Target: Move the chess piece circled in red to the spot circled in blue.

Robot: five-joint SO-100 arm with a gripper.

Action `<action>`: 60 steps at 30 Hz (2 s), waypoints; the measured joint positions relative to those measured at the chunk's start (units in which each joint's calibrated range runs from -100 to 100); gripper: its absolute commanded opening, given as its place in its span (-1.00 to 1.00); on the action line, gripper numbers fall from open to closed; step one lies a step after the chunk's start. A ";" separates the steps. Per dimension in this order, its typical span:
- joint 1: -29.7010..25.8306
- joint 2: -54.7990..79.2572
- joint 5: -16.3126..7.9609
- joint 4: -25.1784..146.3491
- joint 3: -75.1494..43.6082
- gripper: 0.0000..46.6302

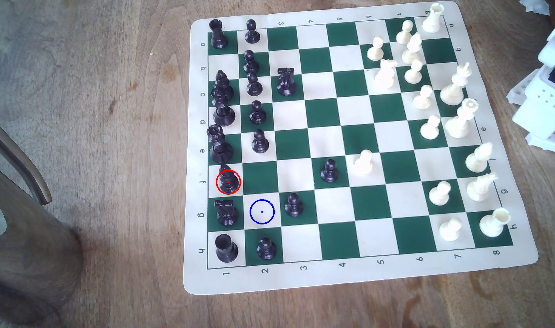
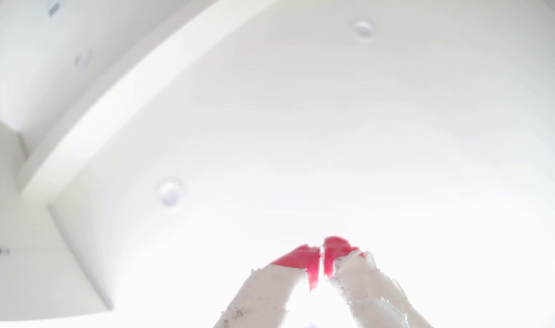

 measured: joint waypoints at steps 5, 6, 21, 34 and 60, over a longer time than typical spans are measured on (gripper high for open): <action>20.80 3.27 0.29 -0.16 0.00 -0.99; 29.57 3.60 0.29 -0.16 0.00 -0.99; 38.57 3.69 0.29 -0.24 0.00 -0.99; 35.77 3.69 0.54 22.55 0.00 -1.00; 31.42 51.95 -6.59 125.42 -38.50 -0.55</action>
